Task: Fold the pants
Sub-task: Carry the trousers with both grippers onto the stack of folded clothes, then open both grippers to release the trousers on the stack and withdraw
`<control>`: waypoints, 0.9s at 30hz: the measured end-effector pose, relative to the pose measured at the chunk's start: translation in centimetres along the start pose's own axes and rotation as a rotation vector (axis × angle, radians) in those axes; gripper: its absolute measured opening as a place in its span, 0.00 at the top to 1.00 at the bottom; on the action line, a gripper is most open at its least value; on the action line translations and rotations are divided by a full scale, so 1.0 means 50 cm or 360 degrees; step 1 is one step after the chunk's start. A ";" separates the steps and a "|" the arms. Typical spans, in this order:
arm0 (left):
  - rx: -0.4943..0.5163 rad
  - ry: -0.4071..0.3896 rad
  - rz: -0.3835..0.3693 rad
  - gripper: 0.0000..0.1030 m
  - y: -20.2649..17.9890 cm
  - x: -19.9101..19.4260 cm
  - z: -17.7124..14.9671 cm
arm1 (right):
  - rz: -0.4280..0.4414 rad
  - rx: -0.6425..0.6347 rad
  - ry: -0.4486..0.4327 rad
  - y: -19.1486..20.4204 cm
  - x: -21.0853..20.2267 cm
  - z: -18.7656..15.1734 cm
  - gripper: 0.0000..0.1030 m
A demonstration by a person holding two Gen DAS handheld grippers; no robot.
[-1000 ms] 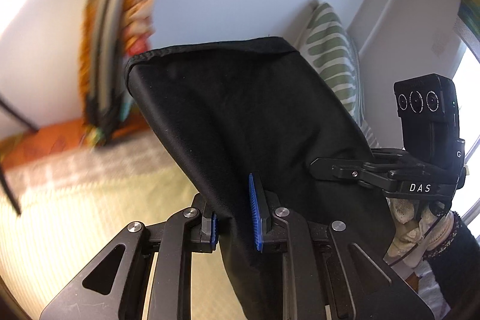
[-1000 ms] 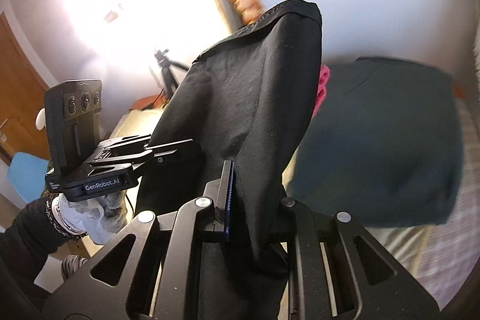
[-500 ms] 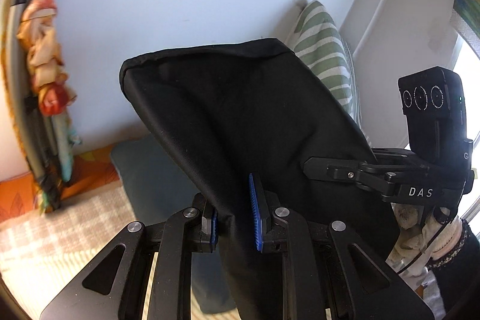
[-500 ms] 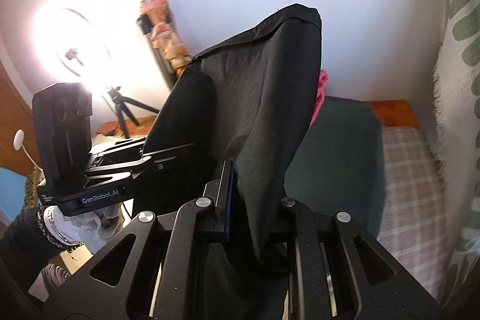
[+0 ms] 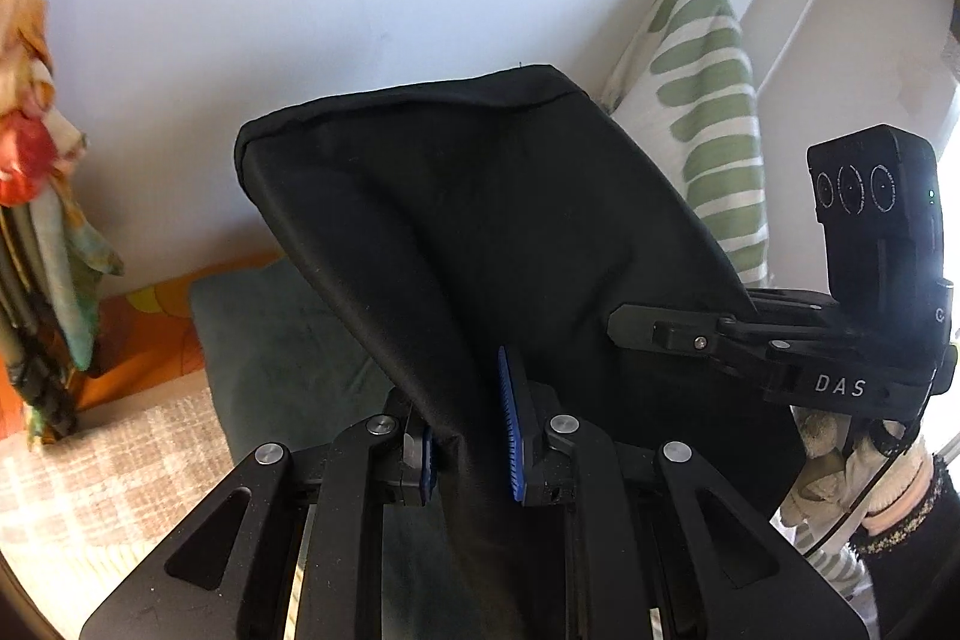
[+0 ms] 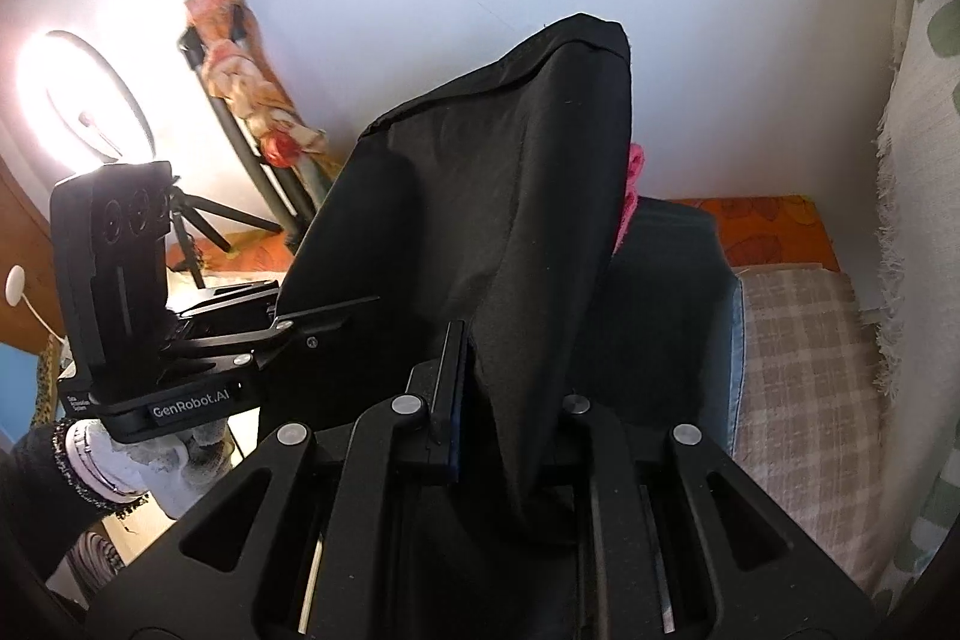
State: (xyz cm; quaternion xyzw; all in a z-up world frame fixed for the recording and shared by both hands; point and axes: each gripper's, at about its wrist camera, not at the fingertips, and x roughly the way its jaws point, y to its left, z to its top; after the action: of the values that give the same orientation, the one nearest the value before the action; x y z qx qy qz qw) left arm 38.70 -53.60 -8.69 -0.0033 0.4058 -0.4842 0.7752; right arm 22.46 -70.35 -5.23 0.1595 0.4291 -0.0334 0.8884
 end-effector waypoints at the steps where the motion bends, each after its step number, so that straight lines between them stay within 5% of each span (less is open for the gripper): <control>1: -0.0003 0.0006 0.0013 0.85 -0.006 0.014 0.009 | -0.0013 0.0010 0.0005 -0.007 0.007 0.000 0.86; 3: -0.0015 0.0023 0.0038 0.85 -0.008 0.028 0.014 | -0.0065 0.0021 0.0009 -0.021 0.019 -0.001 0.83; 5: -0.0027 0.0042 0.0062 0.83 -0.010 0.037 0.018 | -0.0178 0.0030 -0.0004 -0.030 0.022 -0.002 0.68; 9: 0.0032 0.0068 0.0150 0.79 -0.025 0.044 0.019 | -0.0279 0.0009 -0.0036 -0.029 0.013 -0.006 0.64; 11: 0.0022 0.0076 0.0187 0.73 -0.022 0.043 0.022 | -0.0372 -0.0019 -0.0039 -0.022 0.009 -0.009 0.51; 18: -0.0006 0.0058 0.0259 0.72 -0.005 0.008 0.021 | -0.0623 0.0029 -0.0045 -0.022 -0.016 -0.006 0.49; 22: 0.0030 0.0007 0.0266 0.72 -0.010 -0.036 0.016 | -0.0641 0.0083 -0.0085 -0.017 -0.046 -0.010 0.46; 26: 0.0084 -0.0038 0.0275 0.43 -0.029 -0.088 0.009 | -0.0636 0.0100 -0.0130 0.014 -0.073 -0.021 0.37; 27: 0.0097 -0.0048 0.0275 0.43 -0.036 -0.103 0.006 | -0.0627 0.0107 -0.0143 0.022 -0.083 -0.026 0.36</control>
State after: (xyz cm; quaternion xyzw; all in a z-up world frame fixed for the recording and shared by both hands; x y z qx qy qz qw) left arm 36.50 -50.81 -4.55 0.0480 0.3779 -0.4276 0.8198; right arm 19.09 -69.20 -2.47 0.1003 0.4106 -0.2279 0.8772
